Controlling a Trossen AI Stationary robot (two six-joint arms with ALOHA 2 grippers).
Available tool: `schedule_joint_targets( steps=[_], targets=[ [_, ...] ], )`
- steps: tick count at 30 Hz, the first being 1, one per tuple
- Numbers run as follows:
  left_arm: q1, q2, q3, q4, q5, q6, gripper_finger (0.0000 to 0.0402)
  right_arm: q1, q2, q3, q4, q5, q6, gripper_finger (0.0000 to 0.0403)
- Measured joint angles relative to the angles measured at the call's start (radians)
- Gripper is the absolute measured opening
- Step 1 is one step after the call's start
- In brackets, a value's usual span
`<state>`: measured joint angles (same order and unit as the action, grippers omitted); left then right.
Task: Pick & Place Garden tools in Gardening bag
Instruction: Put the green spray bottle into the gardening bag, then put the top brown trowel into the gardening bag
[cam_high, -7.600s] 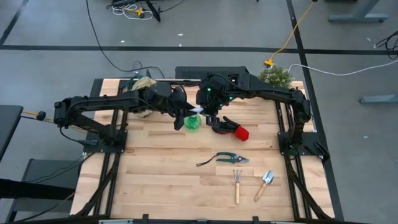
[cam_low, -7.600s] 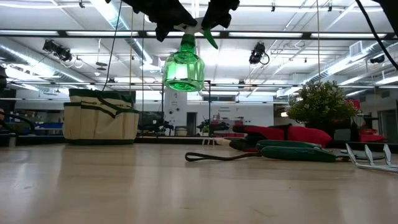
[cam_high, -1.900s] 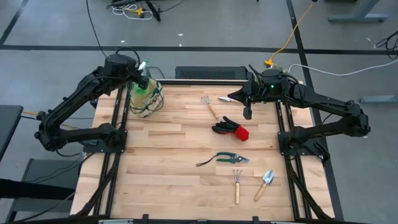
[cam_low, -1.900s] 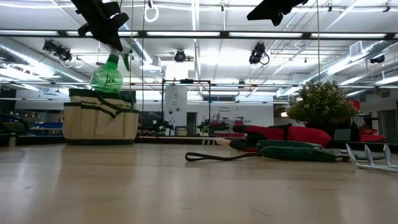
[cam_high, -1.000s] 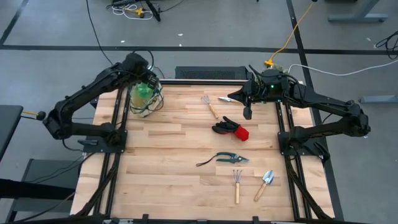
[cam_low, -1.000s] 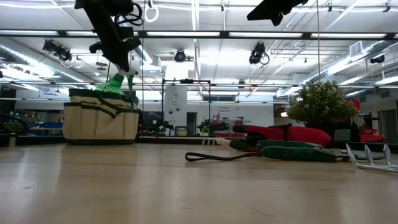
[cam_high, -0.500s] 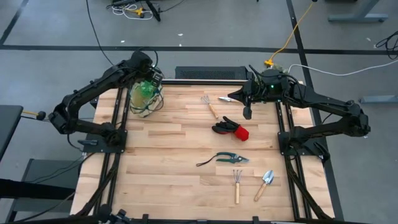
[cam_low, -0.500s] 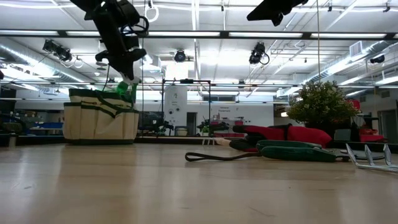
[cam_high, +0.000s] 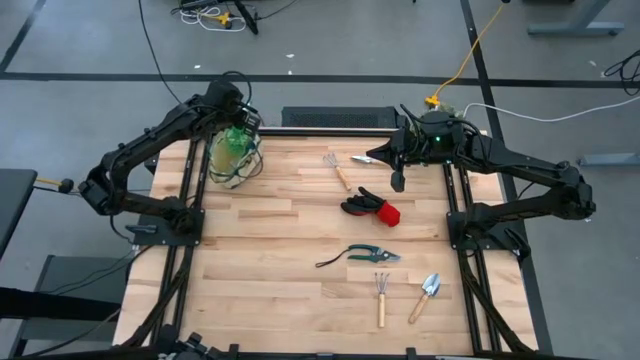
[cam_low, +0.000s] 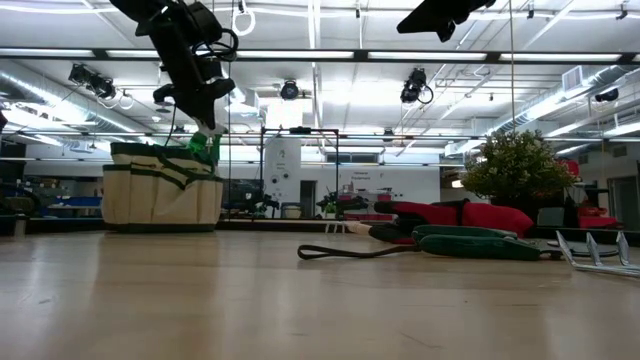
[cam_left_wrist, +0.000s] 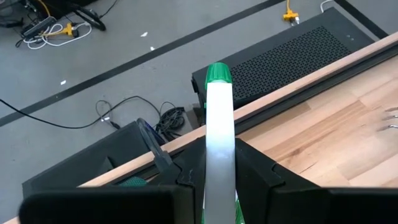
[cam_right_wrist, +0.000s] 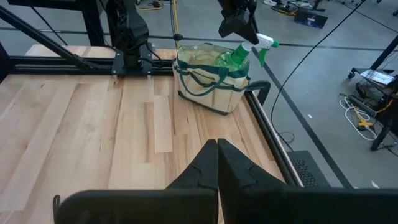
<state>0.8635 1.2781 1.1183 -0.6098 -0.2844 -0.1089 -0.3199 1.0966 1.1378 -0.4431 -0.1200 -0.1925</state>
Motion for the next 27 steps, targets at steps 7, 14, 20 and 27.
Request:
schedule_joint_targets(
  steps=[7,14,20,27],
  targets=[
    [0.0,0.0,0.0,-0.001,0.001,0.0,0.0075,0.0,0.0,0.0,0.0,0.0,0.0,0.0],
    [0.0,-0.001,0.0,-0.033,0.001,-0.004,0.008,0.0,0.0,0.0,0.0,0.0,0.0,0.0],
    [0.0,-0.001,0.0,-0.045,0.0,-0.011,0.0115,0.0,0.0,0.0,0.0,0.0,0.0,0.0],
    [0.0,-0.001,0.0,-0.046,0.012,-0.011,0.0145,0.0,0.0,0.0,0.0,0.0,0.017,0.0]
  ],
)
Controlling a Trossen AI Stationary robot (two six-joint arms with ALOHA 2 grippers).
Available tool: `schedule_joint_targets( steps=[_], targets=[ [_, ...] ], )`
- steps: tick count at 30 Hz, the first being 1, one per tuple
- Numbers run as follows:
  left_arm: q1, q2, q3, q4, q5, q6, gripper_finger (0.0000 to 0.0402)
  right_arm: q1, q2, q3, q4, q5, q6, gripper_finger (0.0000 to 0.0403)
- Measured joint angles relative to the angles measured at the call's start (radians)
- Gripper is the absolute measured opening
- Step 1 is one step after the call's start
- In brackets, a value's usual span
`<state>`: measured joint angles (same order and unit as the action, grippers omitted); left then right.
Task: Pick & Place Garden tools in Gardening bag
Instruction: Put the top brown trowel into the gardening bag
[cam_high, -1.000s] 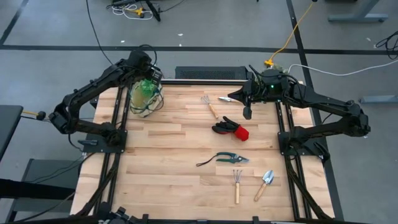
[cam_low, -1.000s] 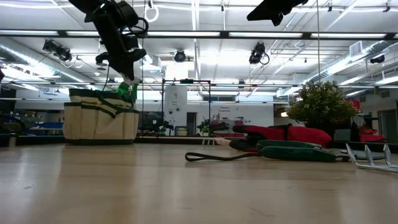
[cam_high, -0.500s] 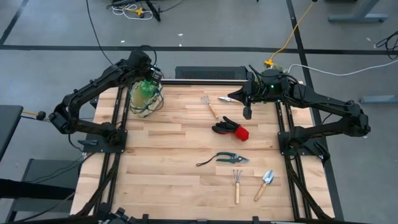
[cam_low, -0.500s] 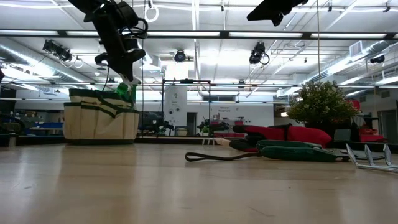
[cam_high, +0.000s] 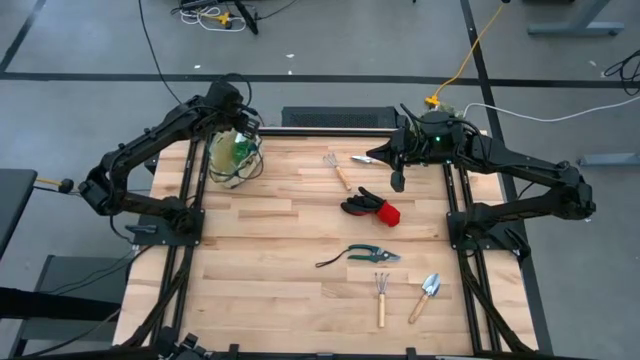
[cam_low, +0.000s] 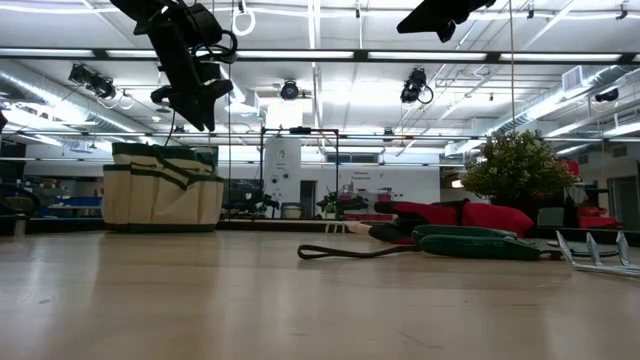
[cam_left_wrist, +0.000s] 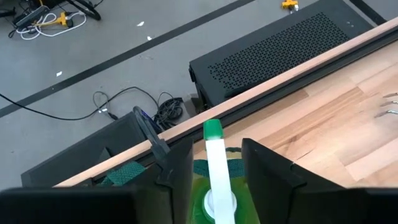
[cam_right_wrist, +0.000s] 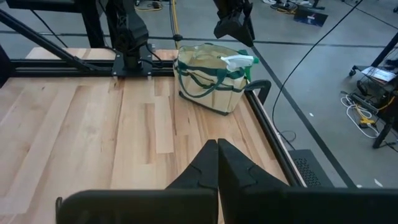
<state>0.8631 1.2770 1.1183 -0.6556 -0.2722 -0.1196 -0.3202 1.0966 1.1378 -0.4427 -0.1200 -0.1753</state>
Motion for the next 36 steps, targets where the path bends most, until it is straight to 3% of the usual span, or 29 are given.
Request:
schedule_joint_targets(
  steps=[5,13,36],
  targets=[
    [0.0,-0.001,0.003,-0.003,0.012,0.001,0.0149,0.0,0.0,0.0,0.0,0.0,0.001,0.0],
    [-0.031,-0.001,0.09,-0.011,0.113,0.002,0.0142,0.0,0.0,0.0,0.0,0.0,0.002,0.0002],
    [-0.361,-0.015,0.082,0.175,0.144,-0.027,0.0115,0.0,-0.02,0.002,-0.064,-0.001,0.09,0.0005]
  ],
)
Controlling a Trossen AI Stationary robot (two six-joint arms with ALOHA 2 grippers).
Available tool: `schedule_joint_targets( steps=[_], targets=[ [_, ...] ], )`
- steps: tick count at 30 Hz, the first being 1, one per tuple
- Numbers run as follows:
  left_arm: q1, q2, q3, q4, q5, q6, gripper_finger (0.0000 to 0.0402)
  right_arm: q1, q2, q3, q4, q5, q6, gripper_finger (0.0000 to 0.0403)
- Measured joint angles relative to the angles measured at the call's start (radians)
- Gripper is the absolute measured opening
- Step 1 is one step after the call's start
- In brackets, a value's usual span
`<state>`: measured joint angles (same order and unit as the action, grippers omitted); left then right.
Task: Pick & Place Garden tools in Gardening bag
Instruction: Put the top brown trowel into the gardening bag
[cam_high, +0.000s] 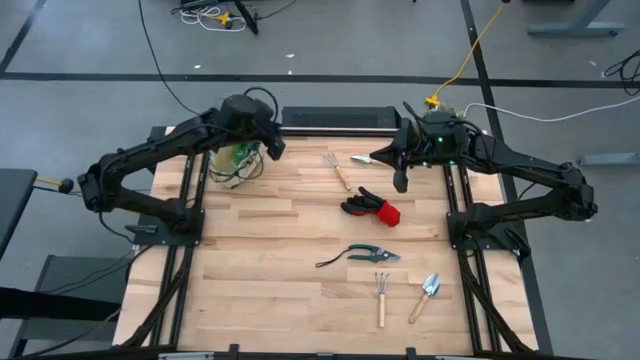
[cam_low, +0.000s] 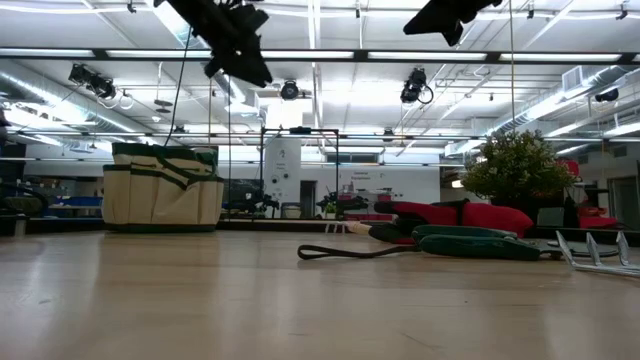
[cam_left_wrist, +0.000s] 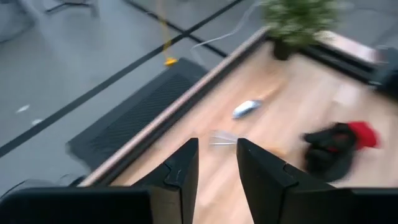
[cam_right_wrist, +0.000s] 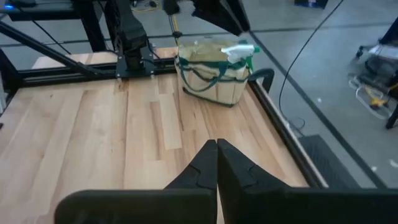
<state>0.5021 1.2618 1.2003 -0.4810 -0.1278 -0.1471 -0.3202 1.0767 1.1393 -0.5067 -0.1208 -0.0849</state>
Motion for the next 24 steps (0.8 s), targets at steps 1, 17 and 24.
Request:
schedule_joint_targets(
  steps=[1,17,24],
  targets=[
    [-0.015,-0.004,0.0,0.008,0.002,0.0,0.0115,0.0,0.0,0.0,-0.019,0.0,0.002,0.0006],
    [-0.149,-0.021,0.0,0.107,-0.013,0.001,0.0115,0.017,-0.001,0.0,-0.076,-0.011,0.024,0.0004],
    [-0.149,-0.021,0.0,0.117,-0.013,0.001,0.0115,0.017,-0.03,-0.002,0.055,-0.014,0.027,0.0004]
  ],
)
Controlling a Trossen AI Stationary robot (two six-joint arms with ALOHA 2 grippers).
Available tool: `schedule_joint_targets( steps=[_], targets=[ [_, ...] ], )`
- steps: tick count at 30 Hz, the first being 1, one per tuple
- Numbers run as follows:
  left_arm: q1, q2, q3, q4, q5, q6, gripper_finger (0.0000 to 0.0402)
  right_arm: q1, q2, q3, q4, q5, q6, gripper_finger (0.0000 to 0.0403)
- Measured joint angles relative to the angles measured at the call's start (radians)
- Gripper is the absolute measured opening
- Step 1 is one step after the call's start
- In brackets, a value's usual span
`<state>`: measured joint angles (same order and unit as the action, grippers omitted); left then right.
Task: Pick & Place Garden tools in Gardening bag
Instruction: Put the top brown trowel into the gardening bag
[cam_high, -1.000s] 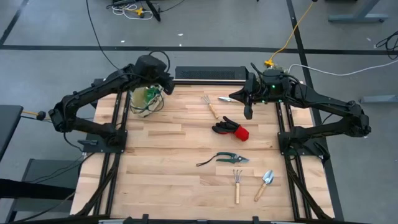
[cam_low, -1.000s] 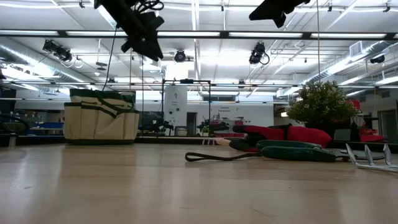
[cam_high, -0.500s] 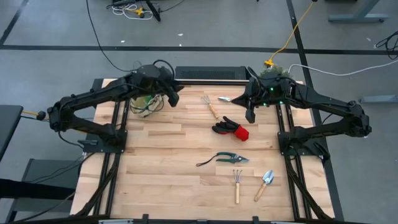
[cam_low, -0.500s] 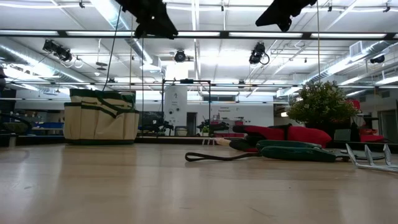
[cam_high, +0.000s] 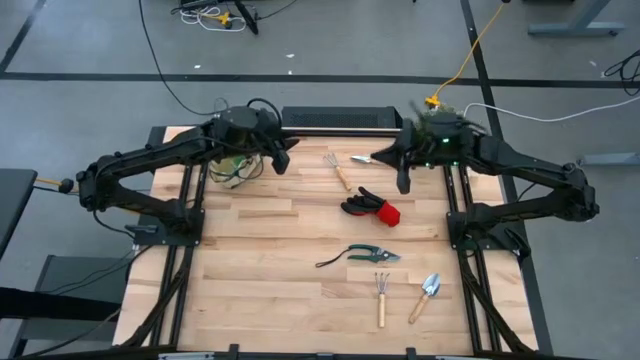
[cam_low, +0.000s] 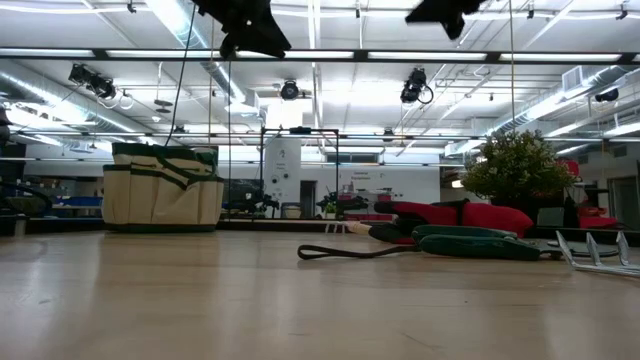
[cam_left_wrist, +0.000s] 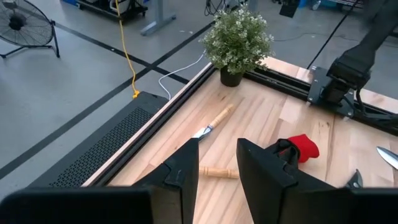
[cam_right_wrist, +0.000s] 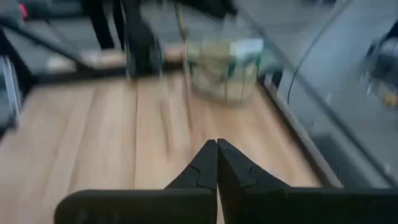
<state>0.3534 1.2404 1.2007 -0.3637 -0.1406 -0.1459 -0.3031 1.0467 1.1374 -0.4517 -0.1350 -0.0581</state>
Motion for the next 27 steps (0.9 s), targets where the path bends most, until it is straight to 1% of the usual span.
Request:
schedule_joint_targets(
  steps=[3,5,8,12,16,20,27],
  targets=[
    [0.0,0.0,0.0,0.0,0.0,-0.001,0.0115,0.006,-0.04,0.0,0.089,0.05,0.027,0.0004],
    [0.0,0.0,0.0,0.001,0.0,-0.004,0.0115,0.02,-0.065,0.0,0.102,0.103,0.032,0.0004],
    [0.0,0.0,0.0,0.005,0.0,-0.004,0.0115,0.051,-0.099,0.0,0.093,0.171,0.032,0.0004],
    [0.0,0.0,0.0,0.005,0.0,-0.004,0.0115,0.089,-0.13,0.0,0.073,0.227,0.037,0.0004],
    [0.0,0.0,0.0,0.02,0.0,-0.004,0.0115,0.127,-0.142,0.0,0.011,0.289,0.05,0.0004],
    [0.0,0.0,0.0,0.03,0.0,-0.003,0.0115,0.163,-0.151,-0.035,0.023,0.311,0.062,0.0004],
    [0.0,0.0,0.0,0.032,0.0,-0.001,0.0115,0.22,-0.211,-0.174,0.162,0.311,0.152,0.0004]
  ],
)
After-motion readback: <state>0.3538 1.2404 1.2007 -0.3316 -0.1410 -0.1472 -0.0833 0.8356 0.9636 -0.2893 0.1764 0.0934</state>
